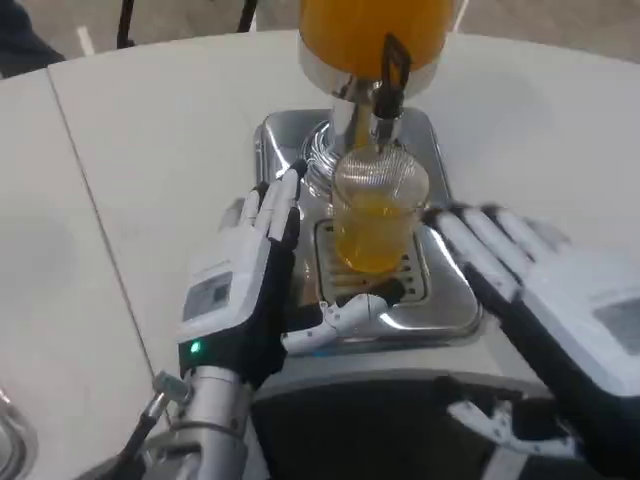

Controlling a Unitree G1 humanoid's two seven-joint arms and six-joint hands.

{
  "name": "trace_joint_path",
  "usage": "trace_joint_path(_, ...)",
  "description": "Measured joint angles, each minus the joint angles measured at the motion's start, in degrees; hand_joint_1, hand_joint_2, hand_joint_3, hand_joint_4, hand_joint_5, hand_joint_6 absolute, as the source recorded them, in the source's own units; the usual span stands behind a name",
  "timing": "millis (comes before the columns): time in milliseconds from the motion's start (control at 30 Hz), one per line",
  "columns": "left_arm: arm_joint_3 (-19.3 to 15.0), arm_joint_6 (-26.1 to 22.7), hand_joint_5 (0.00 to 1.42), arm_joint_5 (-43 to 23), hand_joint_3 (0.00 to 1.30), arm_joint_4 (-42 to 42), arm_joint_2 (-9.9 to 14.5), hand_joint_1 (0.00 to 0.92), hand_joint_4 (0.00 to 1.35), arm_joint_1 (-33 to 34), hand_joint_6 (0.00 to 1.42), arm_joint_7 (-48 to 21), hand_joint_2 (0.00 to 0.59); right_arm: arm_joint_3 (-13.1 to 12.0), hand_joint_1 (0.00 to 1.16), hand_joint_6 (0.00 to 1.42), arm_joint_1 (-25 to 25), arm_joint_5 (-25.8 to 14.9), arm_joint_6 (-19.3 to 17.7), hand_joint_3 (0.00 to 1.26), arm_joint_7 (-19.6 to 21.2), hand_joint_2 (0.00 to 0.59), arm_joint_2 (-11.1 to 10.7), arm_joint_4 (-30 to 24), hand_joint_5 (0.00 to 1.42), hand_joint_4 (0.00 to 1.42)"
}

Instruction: Grasp the cup under the faucet to collect the drink, then remove the cup.

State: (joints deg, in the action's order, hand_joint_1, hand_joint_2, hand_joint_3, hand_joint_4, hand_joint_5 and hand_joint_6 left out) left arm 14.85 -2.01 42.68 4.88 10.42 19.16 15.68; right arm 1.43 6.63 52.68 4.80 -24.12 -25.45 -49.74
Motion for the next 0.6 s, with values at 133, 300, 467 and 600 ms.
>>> trace_joint_path(133, 0.0, 0.1, 0.00, -0.2, 0.00, 2.5, -1.3, 0.267, 0.00, 1.5, 0.00, 1.4, 0.029, -2.6, 0.74, 0.05, 0.6, -2.6, -1.0, 0.00, -0.1, 0.336, -0.2, 0.0, 0.00, 0.00)
trace_joint_path(300, -0.6, 0.6, 0.00, -3.1, 0.00, 7.0, -3.5, 0.380, 0.00, 5.3, 0.00, 3.7, 0.058, -3.0, 0.76, 0.06, -0.7, -3.6, -1.9, 0.00, -2.5, 0.326, -1.1, -0.2, 0.00, 0.00)
trace_joint_path(467, -1.3, 1.0, 0.00, -5.4, 0.00, 10.2, -4.4, 0.388, 0.00, 7.6, 0.00, 5.3, 0.062, -2.7, 0.76, 0.06, -0.9, -3.4, -1.8, 0.00, -4.4, 0.323, -0.9, -0.7, 0.00, 0.00)
trace_joint_path(600, -0.9, 2.0, 0.00, -6.4, 0.00, 12.2, -4.7, 0.401, 0.00, 8.8, 0.01, 5.7, 0.062, -1.6, 0.76, 0.06, 0.1, -2.1, -2.0, 0.00, -4.5, 0.318, -0.1, -0.7, 0.00, 0.00)
